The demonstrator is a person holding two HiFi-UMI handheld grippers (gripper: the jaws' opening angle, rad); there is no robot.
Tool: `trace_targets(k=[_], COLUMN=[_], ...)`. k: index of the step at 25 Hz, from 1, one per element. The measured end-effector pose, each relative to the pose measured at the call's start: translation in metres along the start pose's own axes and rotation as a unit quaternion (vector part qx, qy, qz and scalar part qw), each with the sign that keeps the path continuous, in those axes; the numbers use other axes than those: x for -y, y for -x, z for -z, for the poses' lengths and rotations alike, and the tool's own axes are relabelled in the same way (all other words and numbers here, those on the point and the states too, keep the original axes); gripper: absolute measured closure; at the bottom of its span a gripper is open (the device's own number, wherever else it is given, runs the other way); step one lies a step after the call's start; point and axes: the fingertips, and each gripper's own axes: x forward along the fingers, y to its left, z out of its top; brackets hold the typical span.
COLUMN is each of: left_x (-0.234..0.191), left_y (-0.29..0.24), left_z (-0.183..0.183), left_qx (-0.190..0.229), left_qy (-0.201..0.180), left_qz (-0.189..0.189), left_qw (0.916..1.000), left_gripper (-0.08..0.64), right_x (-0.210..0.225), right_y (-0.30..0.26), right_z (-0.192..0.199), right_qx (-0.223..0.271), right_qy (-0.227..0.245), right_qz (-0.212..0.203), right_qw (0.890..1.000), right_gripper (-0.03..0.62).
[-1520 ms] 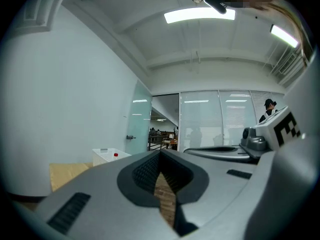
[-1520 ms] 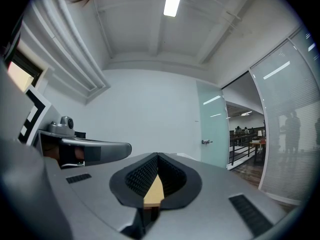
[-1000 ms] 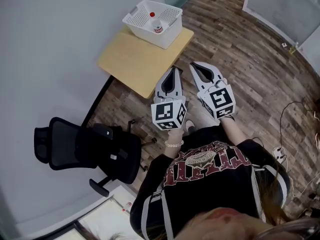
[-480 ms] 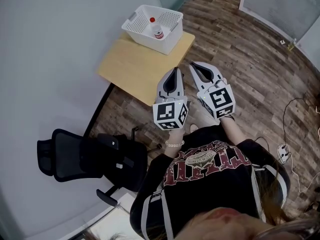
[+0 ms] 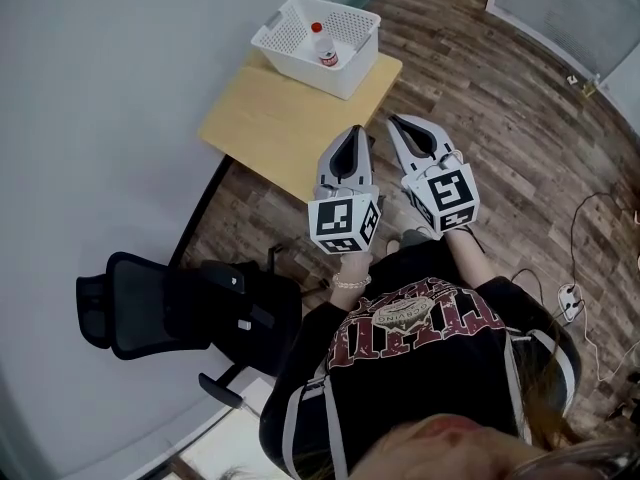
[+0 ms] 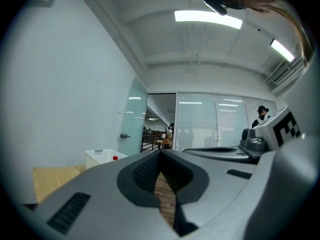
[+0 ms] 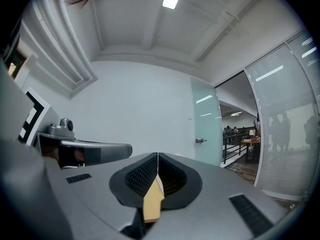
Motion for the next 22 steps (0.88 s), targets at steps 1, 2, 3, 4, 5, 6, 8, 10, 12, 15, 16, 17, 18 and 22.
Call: trace_targets(k=[1, 2, 3, 4, 5, 6, 8, 10, 12, 15, 16, 17, 18, 22], left_x=[-0.003, -0.006, -0.008, -0.010, -0.013, -0.015, -0.021, -0.029, -0.036, -0.046, -0.049, -0.052, -0.055, -0.066], left_y=[-0.001, -0.002, -0.004, -0.007, -0.009, -0.013, -0.021, -0.031, -0.042, -0.059, -0.065, -0.070, -0.076, -0.097], left_z=[-0.001, -0.001, -0.002, -0.001, -0.001, 0.000, 0.000, 0.001, 0.000, 0.001, 0.000, 0.000, -0.002, -0.006], left_qx=[0.000, -0.001, -0.001, -0.002, -0.004, -0.005, -0.006, -0.008, -0.010, -0.012, -0.012, -0.012, -0.012, -0.012], left_qy=[-0.001, -0.001, 0.000, 0.002, 0.003, 0.005, 0.008, 0.012, 0.012, 0.013, 0.014, 0.015, 0.017, 0.018], left_qz=[-0.002, -0.004, -0.005, -0.005, -0.006, -0.006, -0.007, -0.008, -0.009, -0.011, -0.012, -0.012, -0.013, -0.018], left_qw=[1.0000, 1.0000, 1.0000, 1.0000, 1.0000, 1.0000, 0.9999, 0.9999, 0.9998, 0.9998, 0.9998, 0.9997, 0.9997, 0.9996], left_gripper=[0.512, 0.513, 0.512, 0.512, 0.512, 0.512, 0.512, 0.513, 0.512, 0.512, 0.512, 0.512, 0.512, 0.512], right_x=[0.000, 0.001, 0.001, 0.002, 0.003, 0.004, 0.007, 0.010, 0.015, 0.024, 0.027, 0.030, 0.033, 0.046], right_y=[-0.003, -0.006, -0.009, -0.012, -0.015, -0.019, -0.029, -0.042, -0.055, -0.074, -0.080, -0.085, -0.091, -0.112], right_z=[-0.001, -0.001, -0.002, -0.003, -0.004, -0.004, -0.003, -0.003, -0.003, -0.002, -0.002, -0.002, -0.004, -0.005], right_qx=[0.001, 0.001, 0.001, 0.002, 0.003, 0.004, 0.005, 0.003, 0.003, -0.002, -0.003, -0.004, -0.005, -0.010], right_qy=[0.001, 0.002, 0.002, 0.001, 0.000, 0.000, -0.001, -0.004, -0.007, -0.011, -0.012, -0.012, -0.011, -0.007], right_qz=[0.000, 0.000, 0.000, -0.001, -0.002, -0.003, -0.007, -0.013, -0.018, -0.025, -0.027, -0.029, -0.030, -0.030], right_qw=[1.000, 1.000, 1.000, 1.000, 1.000, 1.000, 1.000, 1.000, 1.000, 1.000, 1.000, 1.000, 0.999, 0.999], right_gripper=[0.573, 0.573, 0.572, 0.573, 0.572, 0.573, 0.572, 0.572, 0.572, 0.572, 0.572, 0.572, 0.572, 0.572])
